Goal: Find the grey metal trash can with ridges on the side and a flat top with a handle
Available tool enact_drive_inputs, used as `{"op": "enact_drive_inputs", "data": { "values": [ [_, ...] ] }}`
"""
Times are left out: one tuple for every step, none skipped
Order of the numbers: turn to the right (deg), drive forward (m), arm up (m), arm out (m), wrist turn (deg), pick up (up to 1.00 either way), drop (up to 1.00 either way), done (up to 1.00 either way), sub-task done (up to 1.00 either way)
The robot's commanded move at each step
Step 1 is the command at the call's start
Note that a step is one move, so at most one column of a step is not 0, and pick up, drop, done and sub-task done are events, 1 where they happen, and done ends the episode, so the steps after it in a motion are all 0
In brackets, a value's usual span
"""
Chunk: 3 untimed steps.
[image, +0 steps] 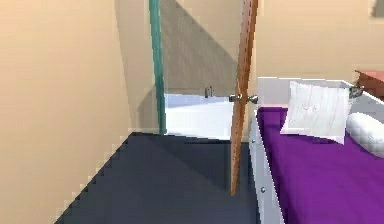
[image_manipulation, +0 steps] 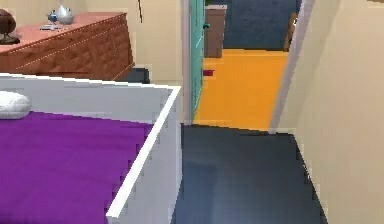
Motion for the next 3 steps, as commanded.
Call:
{"op": "enact_drive_inputs", "data": {
  "values": [
    [0.0, 0.40, 0.00, 0.00, 0.0, 0.00, 0.00, 0.00, 0.00],
    [-12.0, 0.00, 0.00, 0.00, 0.0, 0.00, 0.00, 0.00, 0.00],
    [0.0, 1.00, 0.00, 0.00, 0.0, 0.00, 0.00, 0.00, 0.00]
  ]
}}
